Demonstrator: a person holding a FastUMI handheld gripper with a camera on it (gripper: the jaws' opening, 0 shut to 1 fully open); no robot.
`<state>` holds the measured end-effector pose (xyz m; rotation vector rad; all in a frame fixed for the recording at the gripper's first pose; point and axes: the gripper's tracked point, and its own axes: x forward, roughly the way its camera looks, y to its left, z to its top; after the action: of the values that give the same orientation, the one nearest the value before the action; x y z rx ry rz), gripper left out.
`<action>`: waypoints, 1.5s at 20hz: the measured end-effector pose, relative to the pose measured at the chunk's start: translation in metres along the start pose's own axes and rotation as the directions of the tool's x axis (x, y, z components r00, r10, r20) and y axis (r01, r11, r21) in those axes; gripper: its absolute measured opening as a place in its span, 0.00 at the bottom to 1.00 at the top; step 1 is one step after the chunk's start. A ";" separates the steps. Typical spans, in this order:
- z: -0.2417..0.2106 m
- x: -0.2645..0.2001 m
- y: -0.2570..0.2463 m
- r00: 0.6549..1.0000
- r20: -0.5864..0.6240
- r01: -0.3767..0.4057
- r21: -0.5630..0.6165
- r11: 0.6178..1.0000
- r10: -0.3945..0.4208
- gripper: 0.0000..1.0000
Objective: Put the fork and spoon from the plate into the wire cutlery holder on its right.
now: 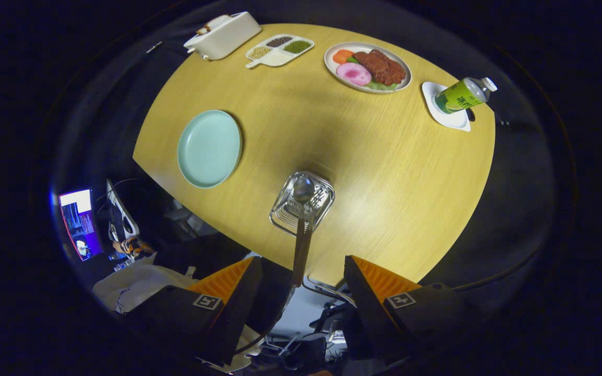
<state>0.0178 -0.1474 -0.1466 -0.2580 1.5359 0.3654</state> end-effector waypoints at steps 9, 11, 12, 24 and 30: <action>0.007 -0.081 0.064 0.888 0.456 -0.070 -0.010 0.997 0.067 1.00; 0.016 -0.101 0.076 0.816 0.575 -0.075 -0.001 0.997 0.062 1.00; 0.022 -0.111 0.076 0.774 0.633 -0.051 0.010 0.999 0.033 1.00; 0.039 -0.188 0.076 0.264 0.950 -0.010 0.174 0.985 -0.165 0.99; 0.036 -0.214 0.076 0.097 0.971 -0.014 0.222 0.975 -0.220 0.99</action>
<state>0.0222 -0.0785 0.0722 0.0743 0.0940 0.1779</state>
